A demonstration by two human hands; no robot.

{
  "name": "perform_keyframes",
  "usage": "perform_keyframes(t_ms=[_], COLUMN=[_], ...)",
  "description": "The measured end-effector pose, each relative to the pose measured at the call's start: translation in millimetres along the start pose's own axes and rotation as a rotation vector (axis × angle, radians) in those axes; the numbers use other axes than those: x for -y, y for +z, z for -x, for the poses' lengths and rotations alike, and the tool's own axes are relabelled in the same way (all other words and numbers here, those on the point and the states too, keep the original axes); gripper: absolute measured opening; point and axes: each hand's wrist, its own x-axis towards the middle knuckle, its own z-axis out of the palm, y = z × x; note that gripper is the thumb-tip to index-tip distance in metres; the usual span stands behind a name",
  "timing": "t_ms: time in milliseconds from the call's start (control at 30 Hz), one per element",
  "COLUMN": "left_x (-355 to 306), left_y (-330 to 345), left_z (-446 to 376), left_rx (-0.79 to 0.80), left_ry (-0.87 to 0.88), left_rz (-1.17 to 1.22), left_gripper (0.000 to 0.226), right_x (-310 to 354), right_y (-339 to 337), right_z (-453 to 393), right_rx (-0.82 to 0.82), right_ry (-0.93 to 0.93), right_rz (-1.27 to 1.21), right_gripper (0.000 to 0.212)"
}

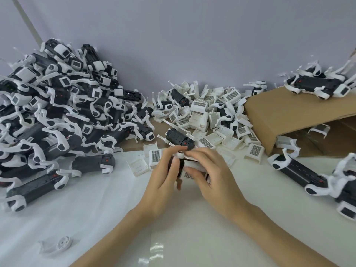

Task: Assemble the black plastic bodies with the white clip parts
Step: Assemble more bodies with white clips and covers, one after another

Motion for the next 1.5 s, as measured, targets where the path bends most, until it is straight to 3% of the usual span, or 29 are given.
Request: perform_keyframes(t_ms=[67, 133, 167, 267, 367, 433, 567, 767, 867, 933, 1000, 1067, 1133, 1167, 1267, 1400, 1500], left_x=[2.3, 5.0, 5.4, 5.1, 5.5, 5.9, 7.9, 4.2, 2.5, -1.5, -9.1, -20.7, -27.6, -29.3, -28.7, -25.8, -29.7], left_y=[-0.4, -0.4, -0.1, 1.0, 3.0, 3.9, 2.3, 3.7, 2.4, 2.2, 4.2, 4.2, 0.6, -2.1, -9.6, -16.7, -14.5], left_z=[-0.8, -1.3, -1.1, 1.2, 5.1, 7.0, 7.5, 6.5, 4.0, 5.0, 5.1, 1.1, -6.8, -9.8, -13.4, -17.0, -18.3], left_rx=[-0.049, -0.107, -0.122, -0.131, -0.006, 0.058, 0.041, 0.006, 0.039, 0.023, -0.014, -0.036, -0.170, -0.265, -0.367, -0.134, -0.061], left_ry=[0.013, 0.042, 0.073, 0.216, 0.341, 0.354, 0.268, 0.296, 0.262, 0.263, 0.253, 0.145, 0.028, 0.003, 0.047, 0.389, 0.515], left_rz=[-0.002, -0.075, -0.107, -0.206, -0.286, -0.359, -0.419, -0.458, -0.474, -0.458, -0.278, 0.042, 0.230, 0.232, -0.003, -0.610, -0.854], left_gripper=[0.029, 0.030, 0.032, 0.038, 0.039, 0.044, 0.050, 0.048, 0.052, 0.061, 0.059, 0.051, 0.039, 0.032, 0.033, 0.072, 0.066], right_x=[1.6, 4.1, 4.5, 13.2, 16.3, 14.5, 10.8, 7.3, 7.7, 6.3, 7.1, 4.8, -0.9, -5.9, -15.6, -8.5, 3.2], right_y=[1.1, -1.9, -4.8, -9.9, -8.1, -7.5, -10.1, -14.0, -13.8, -13.6, -14.7, -17.1, -21.6, -24.0, -28.6, -26.8, -22.3], right_z=[-0.1, 1.1, 0.4, -7.1, -11.8, -12.2, -14.1, -16.1, -17.2, -18.4, -19.5, -21.4, -22.2, -22.2, -22.1, -19.1, -17.0], right_rx=[-0.114, -0.256, -0.277, 0.004, 0.114, 0.066, 0.070, 0.120, 0.018, -0.102, -0.194, -0.260, -0.302, -0.307, -0.228, 0.065, 0.212], right_ry=[-0.048, -0.012, 0.066, 0.518, 0.819, 0.848, 0.894, 0.878, 0.835, 0.751, 0.670, 0.679, 0.716, 0.715, 0.632, 0.331, 0.124], right_rz=[0.084, 0.065, 0.027, -0.402, -0.978, -1.089, -1.159, -1.242, -1.188, -1.023, -0.943, -1.143, -1.266, -1.191, -0.694, -0.312, -0.146], right_gripper=[0.028, 0.013, 0.023, 0.066, 0.063, 0.056, 0.042, 0.041, 0.038, 0.039, 0.040, 0.035, 0.027, 0.026, 0.021, 0.037, 0.044])
